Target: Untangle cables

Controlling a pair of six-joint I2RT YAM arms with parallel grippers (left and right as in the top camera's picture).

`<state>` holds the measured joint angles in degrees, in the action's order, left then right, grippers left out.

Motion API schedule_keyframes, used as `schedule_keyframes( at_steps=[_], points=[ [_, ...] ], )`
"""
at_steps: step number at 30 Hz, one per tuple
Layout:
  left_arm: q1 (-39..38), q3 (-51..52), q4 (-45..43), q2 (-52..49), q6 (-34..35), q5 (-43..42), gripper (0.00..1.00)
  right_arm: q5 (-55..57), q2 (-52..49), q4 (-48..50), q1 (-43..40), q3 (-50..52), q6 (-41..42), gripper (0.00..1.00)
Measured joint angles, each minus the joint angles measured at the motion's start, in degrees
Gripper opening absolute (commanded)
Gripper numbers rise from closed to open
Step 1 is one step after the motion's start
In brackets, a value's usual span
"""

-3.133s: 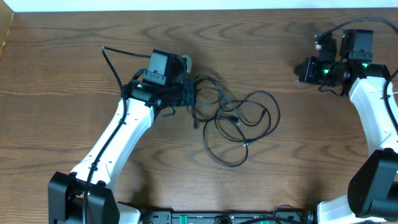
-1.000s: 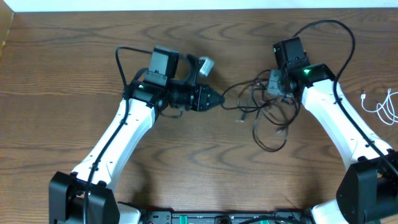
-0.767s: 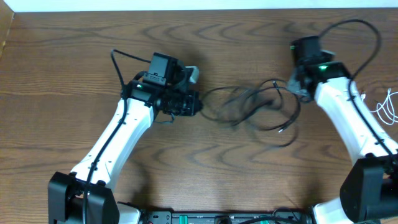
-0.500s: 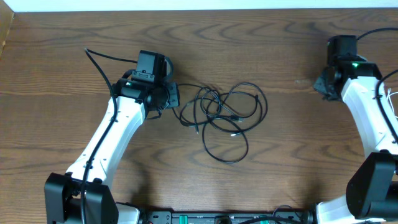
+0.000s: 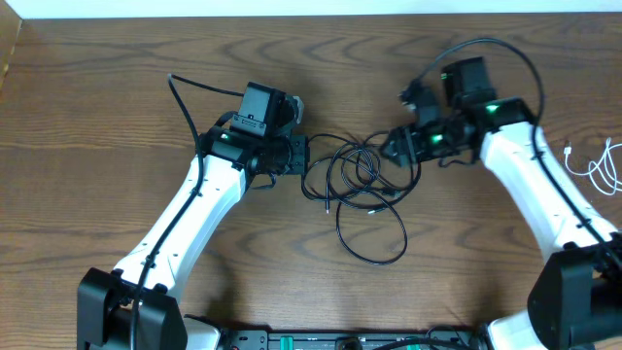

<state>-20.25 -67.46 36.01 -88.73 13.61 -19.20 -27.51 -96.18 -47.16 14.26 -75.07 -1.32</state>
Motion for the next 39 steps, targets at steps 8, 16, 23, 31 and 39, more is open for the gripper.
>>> schedule_keyframes(
  at_steps=[8, 16, 23, 31, 39],
  points=[
    [0.0, 0.0, 0.2, 0.0, -0.1, 0.0, 0.07, 7.7, -0.9, 12.2, 6.0, 7.5, 2.6, 0.62],
    [0.0, 0.0, 0.2, 0.0, -0.2, 0.0, 0.08, 9.5, -1.0, 23.6, 6.1, 15.4, 6.2, 0.49],
    [0.0, 0.0, 0.2, 0.0, -0.2, 0.0, 0.08, 6.6, -1.0, 31.5, 6.1, 20.7, 10.4, 0.22],
    [0.0, 0.0, 0.2, 0.0, -0.2, 0.0, 0.07, 5.2, -1.0, 36.2, 6.1, 23.9, 16.9, 0.01],
    [0.0, 0.0, 0.8, 0.0, -0.2, 1.6, 0.07, 4.7, -0.8, 33.7, 4.2, 23.3, 17.6, 0.01]
  ],
)
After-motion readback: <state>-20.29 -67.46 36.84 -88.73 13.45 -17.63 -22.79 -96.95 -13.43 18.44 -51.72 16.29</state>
